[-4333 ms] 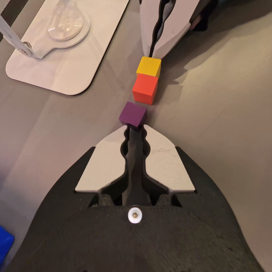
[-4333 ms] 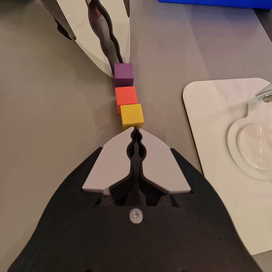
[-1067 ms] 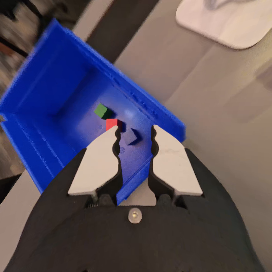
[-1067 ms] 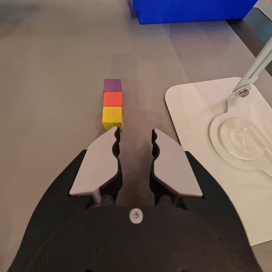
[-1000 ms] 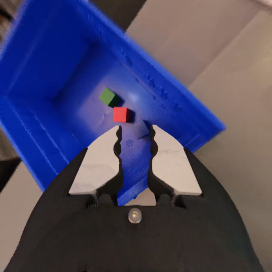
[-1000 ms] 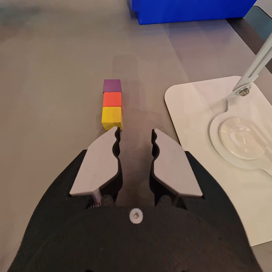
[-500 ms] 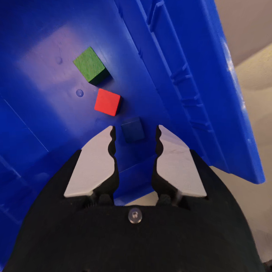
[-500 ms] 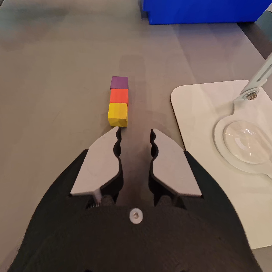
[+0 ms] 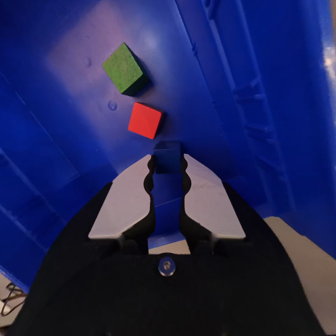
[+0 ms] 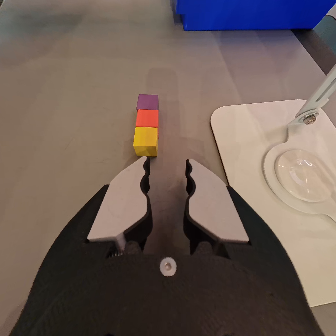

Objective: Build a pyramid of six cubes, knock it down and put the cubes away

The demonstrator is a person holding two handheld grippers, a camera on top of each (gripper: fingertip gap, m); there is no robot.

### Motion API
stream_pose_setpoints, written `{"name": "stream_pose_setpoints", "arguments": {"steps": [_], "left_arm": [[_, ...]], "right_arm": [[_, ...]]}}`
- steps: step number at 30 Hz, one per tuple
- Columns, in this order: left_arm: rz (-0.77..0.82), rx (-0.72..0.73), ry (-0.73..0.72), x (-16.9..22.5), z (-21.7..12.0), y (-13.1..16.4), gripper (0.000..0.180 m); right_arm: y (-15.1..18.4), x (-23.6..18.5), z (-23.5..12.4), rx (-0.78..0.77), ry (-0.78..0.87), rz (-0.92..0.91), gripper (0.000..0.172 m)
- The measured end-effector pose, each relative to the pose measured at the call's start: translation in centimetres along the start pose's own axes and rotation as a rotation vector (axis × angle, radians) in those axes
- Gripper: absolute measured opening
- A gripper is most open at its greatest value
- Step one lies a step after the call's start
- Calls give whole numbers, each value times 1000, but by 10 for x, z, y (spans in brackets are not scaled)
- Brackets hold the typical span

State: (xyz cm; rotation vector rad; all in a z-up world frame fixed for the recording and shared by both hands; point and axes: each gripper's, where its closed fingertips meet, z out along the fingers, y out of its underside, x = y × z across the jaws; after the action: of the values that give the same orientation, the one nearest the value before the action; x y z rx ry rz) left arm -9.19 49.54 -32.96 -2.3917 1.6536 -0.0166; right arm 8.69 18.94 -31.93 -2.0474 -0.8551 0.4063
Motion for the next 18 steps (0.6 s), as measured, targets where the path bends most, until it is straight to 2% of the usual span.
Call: {"name": "stream_pose_setpoints", "arguments": {"steps": [1, 6, 9, 12, 14, 18], "left_arm": [[-5, 36, 9, 0, -5, -2, 28], [8, 279, -54, -1, -73, 0, 27], [71, 461, -21, 30, -119, 4, 26], [228, 647, 64, 87, -149, 3, 26], [326, 740, 114, 127, -158, -1, 26], [492, 914, 321, 218, -161, -11, 26]], "right_arm": [[0, 0, 0, 0, 0, -1, 37], [0, 0, 0, 4, -2, 1, 37], [-2, 0, -1, 14, 0, 5, 37], [-5, 4, -4, 45, 11, 21, 36], [-15, 6, -10, 114, 27, 19, 34], [-47, -4, -20, 237, 8, 5, 31]]}}
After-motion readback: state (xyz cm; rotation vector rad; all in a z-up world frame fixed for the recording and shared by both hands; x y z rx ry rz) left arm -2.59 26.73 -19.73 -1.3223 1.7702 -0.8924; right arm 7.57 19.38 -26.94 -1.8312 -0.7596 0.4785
